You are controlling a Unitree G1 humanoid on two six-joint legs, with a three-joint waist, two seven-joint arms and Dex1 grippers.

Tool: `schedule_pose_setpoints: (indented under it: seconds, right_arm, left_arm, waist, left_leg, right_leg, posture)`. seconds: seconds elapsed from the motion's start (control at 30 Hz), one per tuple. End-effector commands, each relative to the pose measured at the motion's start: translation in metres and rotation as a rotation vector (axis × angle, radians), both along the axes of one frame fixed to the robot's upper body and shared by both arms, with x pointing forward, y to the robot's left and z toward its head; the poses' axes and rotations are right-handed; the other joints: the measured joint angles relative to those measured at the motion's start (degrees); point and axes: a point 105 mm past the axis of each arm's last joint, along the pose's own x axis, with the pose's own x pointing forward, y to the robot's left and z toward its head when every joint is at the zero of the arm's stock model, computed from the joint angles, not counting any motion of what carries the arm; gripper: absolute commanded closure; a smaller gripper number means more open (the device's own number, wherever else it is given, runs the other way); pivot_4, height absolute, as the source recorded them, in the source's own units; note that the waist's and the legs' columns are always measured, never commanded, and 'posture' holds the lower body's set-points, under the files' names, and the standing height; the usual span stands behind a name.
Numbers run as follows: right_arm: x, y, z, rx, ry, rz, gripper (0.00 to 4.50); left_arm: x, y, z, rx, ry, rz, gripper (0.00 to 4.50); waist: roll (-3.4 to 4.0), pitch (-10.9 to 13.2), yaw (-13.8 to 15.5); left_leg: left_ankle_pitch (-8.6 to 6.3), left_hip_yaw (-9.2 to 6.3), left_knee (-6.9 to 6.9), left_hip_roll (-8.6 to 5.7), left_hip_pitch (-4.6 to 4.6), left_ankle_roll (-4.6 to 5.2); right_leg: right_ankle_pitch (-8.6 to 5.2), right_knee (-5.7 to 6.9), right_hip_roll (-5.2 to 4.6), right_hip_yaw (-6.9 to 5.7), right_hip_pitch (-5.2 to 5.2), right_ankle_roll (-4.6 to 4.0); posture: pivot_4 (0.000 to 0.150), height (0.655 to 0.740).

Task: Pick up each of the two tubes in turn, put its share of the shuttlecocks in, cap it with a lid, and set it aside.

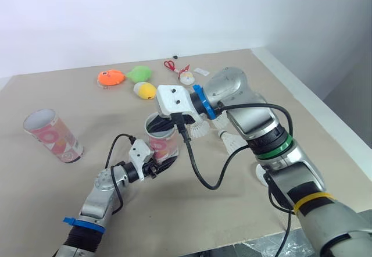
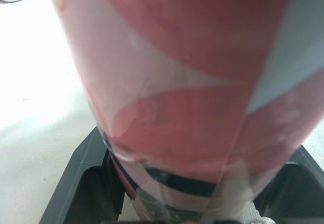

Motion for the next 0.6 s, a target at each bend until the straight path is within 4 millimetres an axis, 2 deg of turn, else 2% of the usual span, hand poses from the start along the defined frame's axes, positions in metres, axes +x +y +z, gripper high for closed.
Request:
schedule_pose_setpoints:
  seconds: [0.03,0.3,0.4,0.5,0.6]
  right_arm:
    - [-0.022,0.022,-0.044,-0.062,0.181,0.096,4.47]
    - [-0.025,0.028,-0.074,-0.077,0.362,0.047,4.47]
    - [-0.026,0.031,-0.083,-0.095,0.374,0.040,4.47]
    - [-0.029,0.032,-0.085,-0.112,0.339,0.057,4.47]
    - [-0.032,0.033,-0.076,-0.108,0.331,0.076,4.47]
  left_arm:
    - [-0.007,-0.011,-0.021,0.044,0.081,-0.041,1.96]
    - [-0.007,-0.012,-0.021,0.042,0.077,-0.042,1.96]
    - [-0.008,-0.012,-0.021,0.040,0.077,-0.042,1.96]
    - [-0.008,-0.012,-0.021,0.040,0.077,-0.042,1.96]
    - [-0.007,-0.012,-0.022,0.040,0.077,-0.042,1.96]
  waist:
    - [-0.09,-0.30,-0.10]
    - [0.03,-1.23,-0.55]
    - [0.06,-1.71,-0.83]
    - [0.06,-1.84,-1.21]
    - [0.09,-1.86,-1.22]
  left_leg:
    - [-0.03,0.01,0.00,0.04,0.06,0.01]
    - [-0.44,0.05,-0.09,0.40,0.80,-0.09]
    - [-0.50,0.07,-0.23,0.39,0.92,-0.17]
    - [-0.50,0.06,-0.50,0.32,0.97,-0.17]
    - [-0.50,0.02,-0.62,0.26,1.01,-0.17]
  right_leg:
    - [-0.04,0.00,0.07,0.03,0.04,-0.06]
    - [-0.37,0.01,0.47,0.12,0.49,-0.59]
    - [-0.46,0.02,0.49,0.16,0.51,-0.67]
    - [-0.55,0.02,0.49,0.27,0.53,-0.63]
    - [-0.60,0.01,0.48,0.29,0.53,-0.63]
  posture:
    - [0.150,0.7400]
    - [0.150,0.7400]
    - [0.150,0.7400]
    - [0.150,0.7400]
    - [0.150,0.7400]
